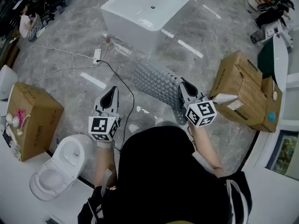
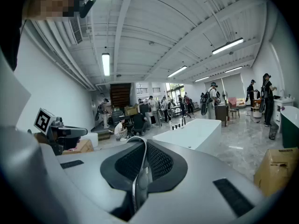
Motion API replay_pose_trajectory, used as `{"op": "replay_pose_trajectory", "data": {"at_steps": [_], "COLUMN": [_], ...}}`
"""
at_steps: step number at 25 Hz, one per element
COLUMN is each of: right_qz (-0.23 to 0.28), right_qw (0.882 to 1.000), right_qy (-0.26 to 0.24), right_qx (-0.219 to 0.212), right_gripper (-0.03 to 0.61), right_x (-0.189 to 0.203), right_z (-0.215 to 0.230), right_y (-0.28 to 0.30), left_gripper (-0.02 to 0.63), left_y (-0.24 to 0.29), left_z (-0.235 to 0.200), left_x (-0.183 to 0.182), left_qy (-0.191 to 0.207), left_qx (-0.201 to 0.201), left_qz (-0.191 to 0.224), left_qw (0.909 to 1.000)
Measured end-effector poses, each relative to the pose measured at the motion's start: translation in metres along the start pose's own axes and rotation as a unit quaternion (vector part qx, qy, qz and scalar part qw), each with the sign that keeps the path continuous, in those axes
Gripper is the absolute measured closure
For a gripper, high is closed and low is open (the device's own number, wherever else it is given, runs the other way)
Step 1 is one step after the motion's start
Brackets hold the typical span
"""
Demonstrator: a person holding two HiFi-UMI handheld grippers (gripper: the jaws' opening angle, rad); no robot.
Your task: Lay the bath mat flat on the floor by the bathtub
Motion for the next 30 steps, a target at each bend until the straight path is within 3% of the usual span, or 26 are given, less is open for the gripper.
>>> {"op": "replay_pose_trajectory", "data": {"at_steps": [8,19,23,30], "right_qz": [0.002,-0.002,-0.014,-0.026], "right_qw": [1.000,0.999,0.999,0.999], "right_qy": [0.011,0.012,0.023,0.029], "right_qx": [0.001,-0.030,-0.027,-0.013], "right_gripper": [0.542,0.541,0.541,0.541], "right_x": [0.001,0.009,0.016,0.014], "right_z": [0.040,0.087,0.098,0.098], "right_y": [-0.026,-0.045,-0.035,0.017], "left_gripper": [0.597,0.597,0.597,0.597], "left_y": [0.020,0.047,0.051,0.082], "left_z": [0.044,0.099,0.087,0.023], "left_x": [-0.003,0.005,0.013,0.023], "left_qy": [0.006,0.034,0.027,0.013], "left_qx": [-0.003,-0.021,-0.036,-0.043], "left_qz": [-0.006,-0.039,-0.056,-0.064], "left_qw": [1.0000,0.9984,0.9975,0.9969]}}
Point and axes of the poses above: the fingertips, and each gripper's own axes: y forward along the fingers, z to its right, x out of its underside, the point moved 6 cm from there along -y, backward along the fingers, and after that the axes turned 9 degrees about -x, right-handed, at the moved point
